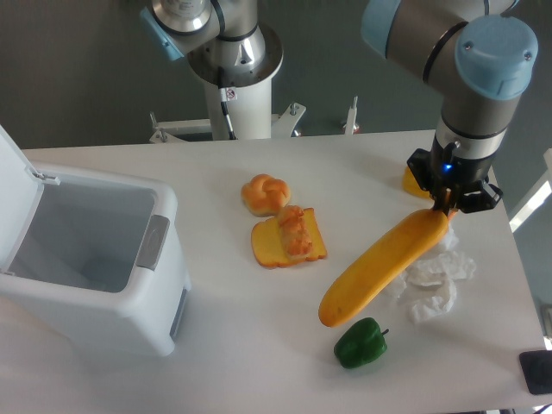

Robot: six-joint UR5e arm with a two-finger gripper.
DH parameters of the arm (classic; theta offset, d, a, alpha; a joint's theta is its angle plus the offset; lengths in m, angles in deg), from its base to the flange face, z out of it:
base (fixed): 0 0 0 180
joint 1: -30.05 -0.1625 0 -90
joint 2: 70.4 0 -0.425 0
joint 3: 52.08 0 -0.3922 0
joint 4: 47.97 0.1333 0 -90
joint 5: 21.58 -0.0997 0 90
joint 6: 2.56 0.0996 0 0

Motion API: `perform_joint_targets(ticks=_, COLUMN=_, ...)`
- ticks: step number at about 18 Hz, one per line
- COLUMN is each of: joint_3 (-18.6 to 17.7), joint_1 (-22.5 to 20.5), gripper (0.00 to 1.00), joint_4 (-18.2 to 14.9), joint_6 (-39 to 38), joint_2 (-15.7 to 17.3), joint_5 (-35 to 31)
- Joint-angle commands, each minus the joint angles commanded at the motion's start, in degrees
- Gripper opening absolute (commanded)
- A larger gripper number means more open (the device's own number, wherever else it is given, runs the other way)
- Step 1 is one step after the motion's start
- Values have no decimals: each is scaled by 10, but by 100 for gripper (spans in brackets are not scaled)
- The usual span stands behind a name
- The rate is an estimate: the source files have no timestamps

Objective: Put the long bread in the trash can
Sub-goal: 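Grip the end of the long yellow bread and lift it, then carry the held bread over the table toward the open trash can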

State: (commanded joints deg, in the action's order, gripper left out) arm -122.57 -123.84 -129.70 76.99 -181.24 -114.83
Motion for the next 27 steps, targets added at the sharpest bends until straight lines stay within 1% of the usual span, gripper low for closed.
perform_joint_targets(ticks=3, joint_3=-3, joint_1=5, gripper=0, joint_4=-12, joint_6=-1, joint_2=9, joint_5=-1)
perform_joint_targets(ticks=5, joint_3=-4, joint_1=8, gripper=0, joint_4=-17, joint_6=-7, joint_2=25, joint_5=3)
perform_joint_targets(ticks=8, joint_3=-4, joint_1=9, gripper=0, joint_4=-46, joint_6=-9, joint_2=51, joint_5=25)
perform_joint_targets(ticks=11, joint_3=-12, joint_1=17, gripper=0, joint_4=-58, joint_6=-8, joint_2=86, joint_5=31)
perform_joint_targets(ticks=12, joint_3=-12, joint_1=26, gripper=0, joint_4=-71, joint_6=-9, joint_2=95, joint_5=31)
perform_joint_targets(ticks=14, joint_3=-18, joint_1=31, gripper=0, joint_4=-104, joint_6=-8, joint_2=121, joint_5=33)
perform_joint_targets(ticks=15, joint_3=-24, joint_1=35, gripper=0, joint_4=-109, joint_6=-9, joint_2=129, joint_5=35)
perform_joint_targets(ticks=19, joint_3=-25, joint_1=69, gripper=0, joint_4=-127, joint_6=-40, joint_2=161, joint_5=52)
perform_joint_targets(ticks=22, joint_3=-25, joint_1=87, gripper=0, joint_4=-130, joint_6=-69, joint_2=180, joint_5=64)
perform_joint_targets(ticks=24, joint_3=-25, joint_1=96, gripper=0, joint_4=-130, joint_6=-84, joint_2=188, joint_5=74)
perform_joint_targets(ticks=27, joint_3=-27, joint_1=117, gripper=0, joint_4=-128, joint_6=-110, joint_2=190, joint_5=83)
